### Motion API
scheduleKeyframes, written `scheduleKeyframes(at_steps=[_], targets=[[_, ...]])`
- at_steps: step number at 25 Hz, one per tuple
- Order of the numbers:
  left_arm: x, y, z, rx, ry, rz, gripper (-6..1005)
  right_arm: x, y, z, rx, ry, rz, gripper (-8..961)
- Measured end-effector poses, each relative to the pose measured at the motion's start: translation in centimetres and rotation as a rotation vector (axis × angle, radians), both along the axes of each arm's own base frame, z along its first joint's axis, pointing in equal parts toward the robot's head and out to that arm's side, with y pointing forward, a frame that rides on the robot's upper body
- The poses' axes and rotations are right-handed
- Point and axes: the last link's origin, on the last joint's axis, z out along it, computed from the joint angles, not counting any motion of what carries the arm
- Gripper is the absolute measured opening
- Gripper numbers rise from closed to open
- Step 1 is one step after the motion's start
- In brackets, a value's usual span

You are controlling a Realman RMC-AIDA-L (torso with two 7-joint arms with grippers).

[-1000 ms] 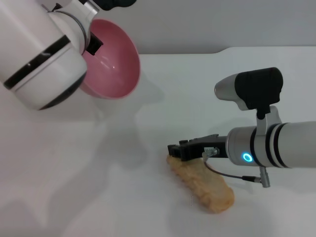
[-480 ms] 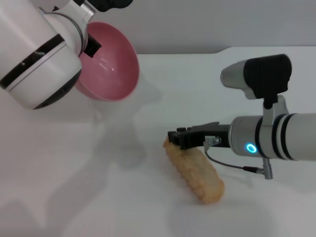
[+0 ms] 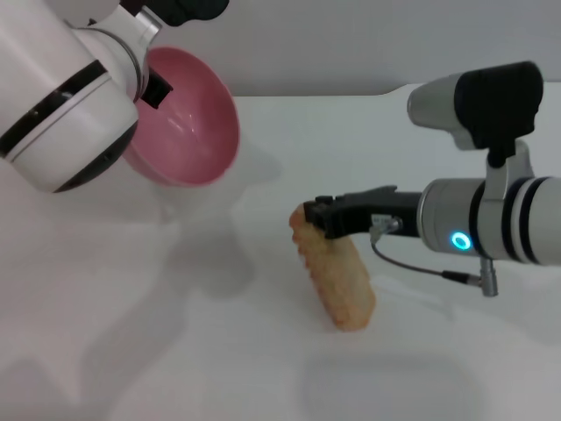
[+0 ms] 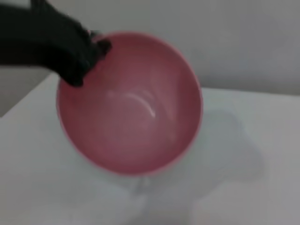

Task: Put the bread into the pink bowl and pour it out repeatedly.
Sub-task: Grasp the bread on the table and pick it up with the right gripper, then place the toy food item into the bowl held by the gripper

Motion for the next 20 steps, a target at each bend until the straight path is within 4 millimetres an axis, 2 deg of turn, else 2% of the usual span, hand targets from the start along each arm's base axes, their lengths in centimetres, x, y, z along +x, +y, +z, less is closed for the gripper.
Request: scheduleKeyframes(at_steps=[13,20], targets=[[-1.3,-0.3,-0.8,-0.037,-0.033,0.049,51,-3.4,0.6,3.9,0.106,0.010,0.112,54],[-1.6,-0.9,-2.7,-0.123,-0.101,0.081,52,-5.1,1.0,6.5,0.178,-0.011,0.172,49]])
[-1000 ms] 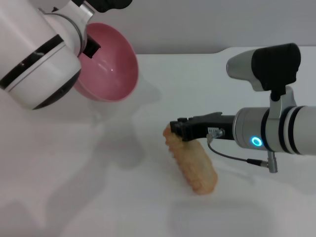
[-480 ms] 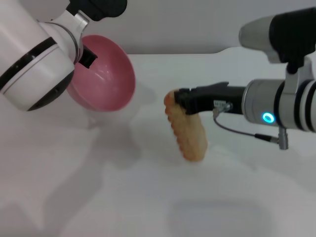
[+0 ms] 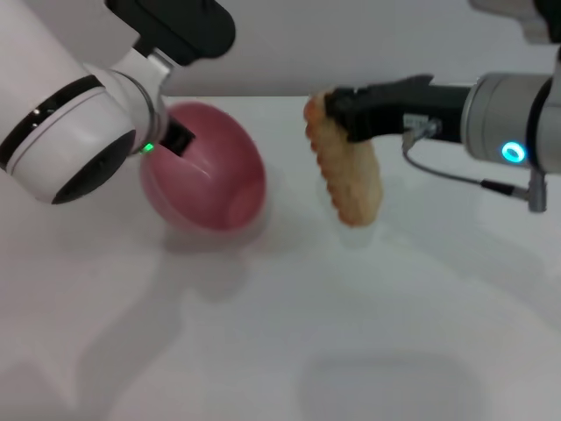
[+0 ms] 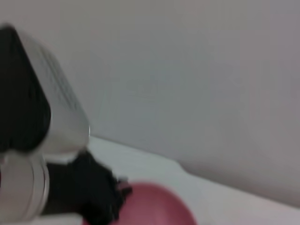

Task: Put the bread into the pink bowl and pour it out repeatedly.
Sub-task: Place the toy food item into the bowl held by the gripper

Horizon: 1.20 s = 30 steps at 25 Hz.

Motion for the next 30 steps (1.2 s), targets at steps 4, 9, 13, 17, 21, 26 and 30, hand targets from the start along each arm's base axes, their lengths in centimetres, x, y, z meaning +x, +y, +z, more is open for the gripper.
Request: scheduleKeyframes(at_steps=[4,9,13,17,21,26,30], targets=[[0.5,-0.8,-1.5,-0.072,-0.054,-0.002,51,-0.8,0.2,1.2,0.034,0.009,0.025,47],[2.0,-1.4,-2.6,-0.124,-0.119,-0.020,51,-1.3,0.5,1.9,0.056,0.006,0.047,45],[2.8,-1.4,-2.9,-0.145,-0.157,-0.033,52,-1.2,0.6,1.9,0.056,0.000,0.049,42],[3.5,-1.4,-3.2,-0.162,-0.183,-0.046,52,-1.1,0.6,1.6,0.053,0.002,0.048,37],[3.8,-1.4,-3.3,-0.171,-0.205,-0.048,52,-0.7,0.9,1.0,0.055,0.001,0.049,74],[4.5,-1.7,-3.7,-0.216,-0.270,-0.057,51,0.5,1.7,-0.5,0.021,0.022,0.052,120],[4.7,-1.8,-3.8,-0.222,-0.278,-0.060,51,1.0,2.0,-1.0,0.018,0.006,0.062,179]])
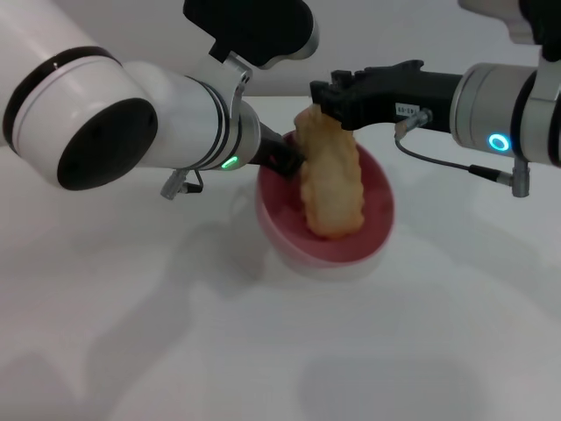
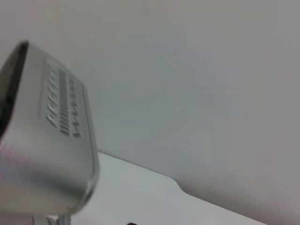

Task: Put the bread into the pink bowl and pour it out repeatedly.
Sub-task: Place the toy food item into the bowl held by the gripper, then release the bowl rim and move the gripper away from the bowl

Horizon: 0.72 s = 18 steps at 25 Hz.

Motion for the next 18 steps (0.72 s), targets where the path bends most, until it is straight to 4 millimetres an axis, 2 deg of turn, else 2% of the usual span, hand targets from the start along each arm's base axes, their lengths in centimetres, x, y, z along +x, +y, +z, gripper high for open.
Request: scheduleKeyframes(at_steps=[6,10,14,18], targets=[[0.4,-0.1,-0.1,-0.008,-0.027,-0.005,52,-0.1,-0.3,0.2,0.026,-0.031,0.051,300],[0.7,-0.2,-0.4,-0.045,-0.071,0.003,52,0.3,-1.1,3.7,0.276,-0.106,0.143,402],[0.7,-0.5,-0.8,-0.079,-0.096,0.005,52,2.9,-0.9,7.1,0.553,-0.167,0.148,570],[0.5,-0.5,-1.1,-0.082,-0.098,0.007,52,6.2,-1.5,7.8,0.748,-0.241,0.163,603]])
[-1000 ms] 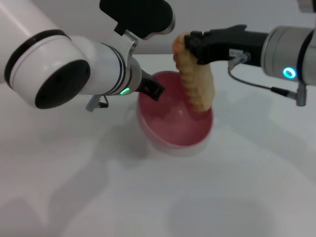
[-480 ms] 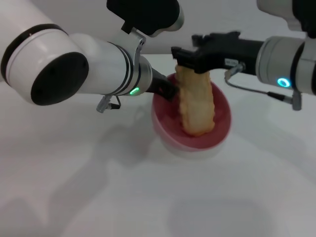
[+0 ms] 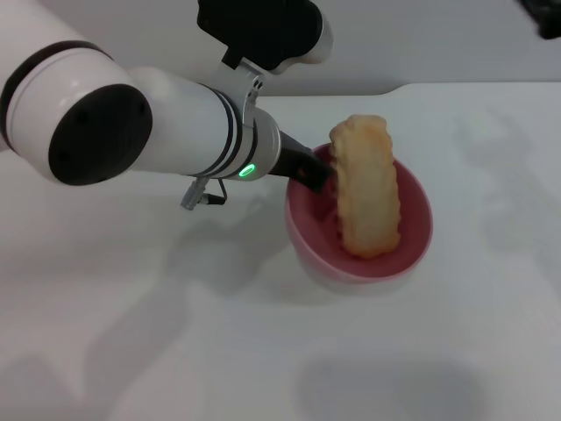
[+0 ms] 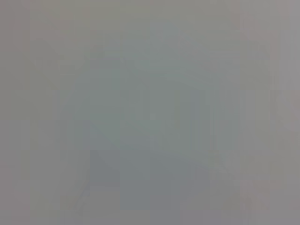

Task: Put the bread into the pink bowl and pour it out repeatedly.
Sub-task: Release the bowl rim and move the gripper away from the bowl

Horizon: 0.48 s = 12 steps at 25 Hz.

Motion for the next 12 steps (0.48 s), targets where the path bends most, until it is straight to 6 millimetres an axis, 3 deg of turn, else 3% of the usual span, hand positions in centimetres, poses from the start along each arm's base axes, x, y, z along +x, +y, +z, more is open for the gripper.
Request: scheduleKeyframes(at_steps=[3,6,9,12], targets=[[-0.2,0.0,-0.1,0.002,-0.006,0.006,51,2.2,-1.0,-0.3,0.146,-0.025,0.034,603],[-0.6,0.0,-0.1,0.003,-0.017,0.026,51,4.2,-3.2,-2.0,0.280,-0.049,0.114,603],[-0.8,-0.2,-0.4,-0.008,-0.053,0.054,51,4.5,-5.2,-2.8,0.367,-0.026,0.189,603],[-1.3,-0.2,-0.7,-0.022,-0.087,0.087,51,4.6,-5.9,-3.2,0.376,0.008,0.203,603]])
